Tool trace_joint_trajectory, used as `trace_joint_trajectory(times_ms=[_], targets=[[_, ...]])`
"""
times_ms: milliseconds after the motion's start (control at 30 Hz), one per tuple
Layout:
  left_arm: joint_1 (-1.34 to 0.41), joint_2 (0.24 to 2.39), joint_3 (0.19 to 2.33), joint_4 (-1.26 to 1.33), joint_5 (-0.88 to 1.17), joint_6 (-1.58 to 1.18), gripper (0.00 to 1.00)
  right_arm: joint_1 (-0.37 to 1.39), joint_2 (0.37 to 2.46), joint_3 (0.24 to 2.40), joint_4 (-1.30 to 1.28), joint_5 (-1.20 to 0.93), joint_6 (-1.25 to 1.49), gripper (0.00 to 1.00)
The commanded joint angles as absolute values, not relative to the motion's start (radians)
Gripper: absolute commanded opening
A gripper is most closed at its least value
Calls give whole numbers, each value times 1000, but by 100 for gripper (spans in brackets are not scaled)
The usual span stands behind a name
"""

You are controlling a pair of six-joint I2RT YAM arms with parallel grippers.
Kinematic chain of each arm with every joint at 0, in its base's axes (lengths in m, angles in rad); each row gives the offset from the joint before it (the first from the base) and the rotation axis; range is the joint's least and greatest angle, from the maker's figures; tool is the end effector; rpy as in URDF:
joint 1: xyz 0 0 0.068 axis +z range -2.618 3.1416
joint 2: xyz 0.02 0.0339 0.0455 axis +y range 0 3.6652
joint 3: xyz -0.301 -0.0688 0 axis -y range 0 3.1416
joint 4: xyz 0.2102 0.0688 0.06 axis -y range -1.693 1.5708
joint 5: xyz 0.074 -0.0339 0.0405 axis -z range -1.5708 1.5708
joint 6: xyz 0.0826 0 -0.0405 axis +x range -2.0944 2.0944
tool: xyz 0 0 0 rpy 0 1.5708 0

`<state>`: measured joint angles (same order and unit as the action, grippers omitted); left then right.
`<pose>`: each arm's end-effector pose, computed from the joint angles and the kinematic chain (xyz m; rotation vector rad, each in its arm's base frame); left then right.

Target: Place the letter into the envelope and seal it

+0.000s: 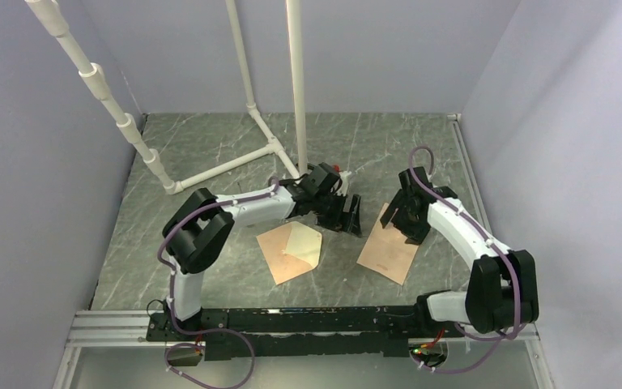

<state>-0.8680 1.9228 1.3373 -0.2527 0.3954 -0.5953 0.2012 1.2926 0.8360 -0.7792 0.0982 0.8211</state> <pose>0.2553 -0.3507 0.2182 0.5613 2.5945 -1.0728 0.2013 0.0328 0.2166 0.8761 2.6593 0.1116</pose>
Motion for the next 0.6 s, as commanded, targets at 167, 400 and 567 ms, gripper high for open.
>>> trace_joint_trajectory(times_ms=[167,400,567], targets=[[-913,2053,1492,-294,381,-518,86,188,1359,789,-791,188,739,82],[-926,2107,1558,-323,410,-500,79,128,1408,724,-725,80,734,82],[-925,2131,1568,-345,454,-538,80,101,1437,710,-707,34,722,80]])
